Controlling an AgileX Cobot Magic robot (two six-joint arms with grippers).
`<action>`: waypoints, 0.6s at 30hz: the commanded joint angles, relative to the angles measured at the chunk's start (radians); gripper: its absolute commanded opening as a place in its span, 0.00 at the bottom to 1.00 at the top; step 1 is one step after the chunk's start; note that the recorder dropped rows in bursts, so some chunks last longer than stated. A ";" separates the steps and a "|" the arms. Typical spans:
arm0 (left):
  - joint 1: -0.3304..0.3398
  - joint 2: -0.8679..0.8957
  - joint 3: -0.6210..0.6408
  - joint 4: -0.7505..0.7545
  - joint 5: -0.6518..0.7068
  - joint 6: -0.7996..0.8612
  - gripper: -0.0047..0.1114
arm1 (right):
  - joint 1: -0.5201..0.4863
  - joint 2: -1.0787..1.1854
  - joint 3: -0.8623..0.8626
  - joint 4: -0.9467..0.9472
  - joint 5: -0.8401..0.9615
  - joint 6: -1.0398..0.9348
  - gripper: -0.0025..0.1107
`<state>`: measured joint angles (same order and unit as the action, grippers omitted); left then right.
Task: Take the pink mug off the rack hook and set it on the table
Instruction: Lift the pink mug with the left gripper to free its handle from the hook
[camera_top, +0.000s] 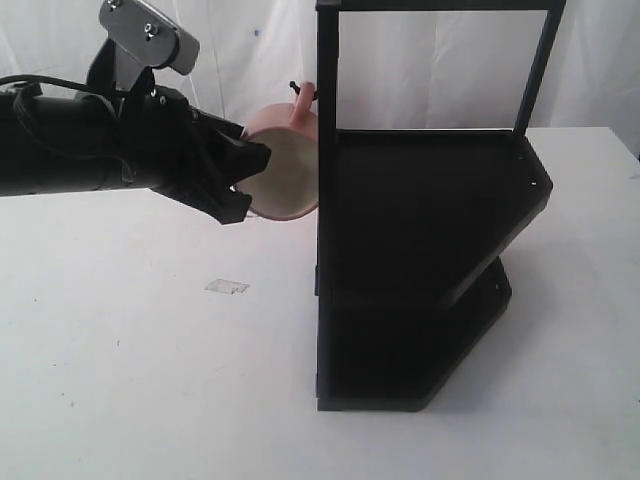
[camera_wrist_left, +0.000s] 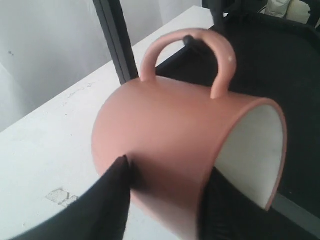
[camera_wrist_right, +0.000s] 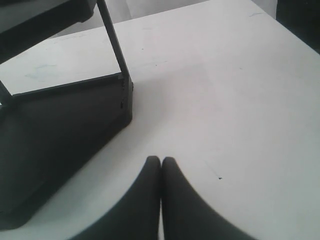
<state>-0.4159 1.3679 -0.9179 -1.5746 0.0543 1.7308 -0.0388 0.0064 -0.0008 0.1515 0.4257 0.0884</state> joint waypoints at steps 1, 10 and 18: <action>-0.006 0.011 -0.002 -0.021 0.018 -0.008 0.42 | -0.002 -0.006 0.001 -0.010 -0.005 -0.002 0.02; -0.006 0.010 -0.002 -0.021 0.018 -0.011 0.38 | -0.002 -0.006 0.001 -0.010 -0.005 -0.002 0.02; -0.006 0.010 -0.002 -0.021 0.018 -0.036 0.04 | -0.002 -0.006 0.001 -0.010 -0.005 -0.002 0.02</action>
<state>-0.4159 1.3803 -0.9179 -1.5806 0.0370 1.7002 -0.0388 0.0064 -0.0008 0.1515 0.4257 0.0884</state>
